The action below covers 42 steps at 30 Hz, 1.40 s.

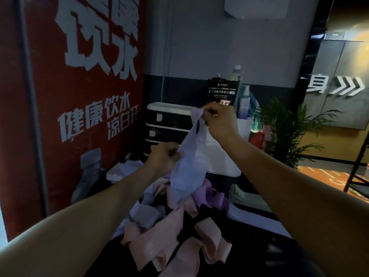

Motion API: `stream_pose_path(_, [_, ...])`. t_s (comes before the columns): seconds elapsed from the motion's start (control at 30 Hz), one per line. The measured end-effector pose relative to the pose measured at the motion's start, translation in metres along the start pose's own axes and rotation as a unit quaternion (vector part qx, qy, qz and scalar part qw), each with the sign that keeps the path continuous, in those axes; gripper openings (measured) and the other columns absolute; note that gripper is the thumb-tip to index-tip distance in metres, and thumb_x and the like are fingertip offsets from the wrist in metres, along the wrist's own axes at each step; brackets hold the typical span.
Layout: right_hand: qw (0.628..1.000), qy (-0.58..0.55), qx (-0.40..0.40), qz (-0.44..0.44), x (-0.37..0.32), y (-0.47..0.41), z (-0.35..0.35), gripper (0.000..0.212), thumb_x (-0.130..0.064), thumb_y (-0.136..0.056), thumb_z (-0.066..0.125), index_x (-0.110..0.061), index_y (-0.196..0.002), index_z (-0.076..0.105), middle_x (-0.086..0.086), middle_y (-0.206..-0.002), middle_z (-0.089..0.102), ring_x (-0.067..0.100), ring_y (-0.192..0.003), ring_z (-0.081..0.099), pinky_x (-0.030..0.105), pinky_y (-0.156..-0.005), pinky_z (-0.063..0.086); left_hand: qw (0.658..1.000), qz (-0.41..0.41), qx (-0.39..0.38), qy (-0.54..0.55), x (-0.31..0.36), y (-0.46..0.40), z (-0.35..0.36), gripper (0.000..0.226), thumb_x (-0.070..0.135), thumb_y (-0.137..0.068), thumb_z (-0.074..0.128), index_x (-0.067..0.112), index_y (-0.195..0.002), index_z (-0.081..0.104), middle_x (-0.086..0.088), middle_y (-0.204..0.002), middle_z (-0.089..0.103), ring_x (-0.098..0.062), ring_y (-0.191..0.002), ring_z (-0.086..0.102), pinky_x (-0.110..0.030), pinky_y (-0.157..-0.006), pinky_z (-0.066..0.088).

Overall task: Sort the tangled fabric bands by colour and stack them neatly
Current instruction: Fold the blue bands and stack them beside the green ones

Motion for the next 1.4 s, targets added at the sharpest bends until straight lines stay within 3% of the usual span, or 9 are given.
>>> stream_pose_path(0.13, [1.0, 0.012, 0.005, 0.019, 0.015, 0.006, -0.018, 0.018, -0.008, -0.091, 0.054, -0.005, -0.1, 0.07, 0.0, -0.091, 0.061, 0.011, -0.081, 0.053, 0.001, -0.057, 0.033, 0.997, -0.009, 0.05, 0.065, 0.003, 0.001, -0.011, 0.026, 0.028, -0.085, 0.059, 0.017, -0.066, 0.046, 0.0, -0.065, 0.045, -0.015, -0.063, 0.041, -0.029, -0.064, 0.036])
stream_pose_path(0.2, [0.999, 0.015, 0.002, 0.032, 0.022, 0.011, -0.027, 0.017, -0.009, -0.091, 0.056, -0.006, -0.1, 0.07, 0.002, -0.093, 0.064, 0.013, -0.083, 0.054, 0.014, -0.068, 0.041, 0.995, -0.015, 0.064, 0.081, 0.007, 0.002, -0.017, 0.022, 0.022, -0.091, 0.057, 0.02, -0.07, 0.049, -0.001, -0.068, 0.047, -0.015, -0.067, 0.043, -0.03, -0.07, 0.037])
stream_pose_path(0.43, [0.988, -0.041, -0.089, 0.115, 0.043, 0.026, -0.041, 0.022, -0.008, -0.092, 0.051, -0.017, -0.083, 0.069, 0.014, -0.093, 0.068, 0.034, -0.09, 0.063, 0.052, -0.086, 0.052, 0.992, -0.041, 0.074, 0.091, 0.028, 0.005, -0.026, 0.021, 0.019, -0.096, 0.046, 0.008, -0.08, 0.053, -0.002, -0.065, 0.043, -0.014, -0.06, 0.039, -0.027, -0.056, 0.032])
stream_pose_path(0.73, [0.928, -0.229, -0.169, 0.239, 0.028, 0.046, -0.065, 0.025, -0.007, -0.095, 0.042, -0.012, -0.079, 0.06, 0.013, -0.082, 0.057, 0.018, -0.069, 0.054, 0.024, -0.053, 0.046, 0.942, -0.16, 0.092, 0.28, 0.048, 0.014, -0.014, 0.015, 0.02, -0.088, 0.053, 0.014, -0.075, 0.057, -0.006, -0.077, 0.052, -0.016, -0.062, 0.043, -0.027, -0.055, 0.033])
stream_pose_path(0.93, [0.89, -0.327, -0.162, 0.275, 0.029, 0.06, -0.081, 0.023, -0.009, -0.094, 0.045, -0.007, -0.077, 0.061, 0.007, -0.069, 0.057, 0.014, -0.054, 0.046, 0.022, -0.043, 0.041, 0.979, -0.123, 0.011, 0.159, 0.065, 0.017, 0.0, 0.028, 0.016, -0.093, 0.05, 0.014, -0.065, 0.049, -0.003, -0.068, 0.045, -0.014, -0.063, 0.041, -0.026, -0.058, 0.031])
stream_pose_path(1.03, [0.877, -0.361, -0.116, 0.295, 0.03, 0.06, -0.087, 0.016, -0.008, -0.093, 0.048, -0.01, -0.083, 0.061, 0.007, -0.077, 0.058, 0.016, -0.064, 0.051, 0.025, -0.054, 0.045, 0.994, -0.072, -0.019, 0.083, 0.077, 0.02, 0.009, 0.016, 0.026, -0.095, 0.05, 0.021, -0.081, 0.051, 0.002, -0.086, 0.054, -0.01, -0.081, 0.049, -0.02, -0.066, 0.036])
stream_pose_path(1.2, [0.883, -0.366, -0.105, 0.276, 0.02, 0.057, -0.096, 0.026, 0.006, -0.089, 0.046, -0.005, -0.104, 0.064, 0.015, -0.106, 0.064, 0.027, -0.098, 0.059, 0.042, -0.093, 0.047, 0.97, -0.05, -0.088, 0.222, 0.107, 0.034, 0.026, 0.027, 0.039, -0.095, 0.046, 0.017, -0.088, 0.06, 0.002, -0.087, 0.062, -0.011, -0.085, 0.059, -0.029, -0.083, 0.045])
stream_pose_path(1.27, [0.896, -0.34, -0.105, 0.266, 0.016, 0.056, -0.101, 0.034, 0.01, -0.089, 0.045, -0.001, -0.118, 0.059, 0.019, -0.116, 0.06, 0.031, -0.106, 0.056, 0.046, -0.096, 0.045, 0.964, -0.052, -0.119, 0.232, 0.114, 0.042, 0.036, 0.025, 0.038, -0.094, 0.048, 0.017, -0.091, 0.062, 0.003, -0.091, 0.064, -0.012, -0.089, 0.059, -0.029, -0.083, 0.044])
stream_pose_path(1.4, [0.901, -0.336, -0.1, 0.256, 0.011, 0.058, -0.11, 0.034, 0.011, -0.089, 0.045, 0.002, -0.12, 0.056, 0.012, -0.103, 0.063, 0.026, -0.099, 0.057, 0.041, -0.091, 0.048, 0.975, -0.025, -0.124, 0.184, 0.122, 0.047, 0.054, 0.014, 0.016, -0.086, 0.065, 0.019, -0.096, 0.057, -0.001, -0.1, 0.059, -0.015, -0.094, 0.055, -0.031, -0.085, 0.046])
Point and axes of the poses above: each hand's wrist, its own y-axis away from the middle knuckle, its own z-axis out of the palm, x = y × z, the point moved 5 cm from there along -y, towards the middle knuckle
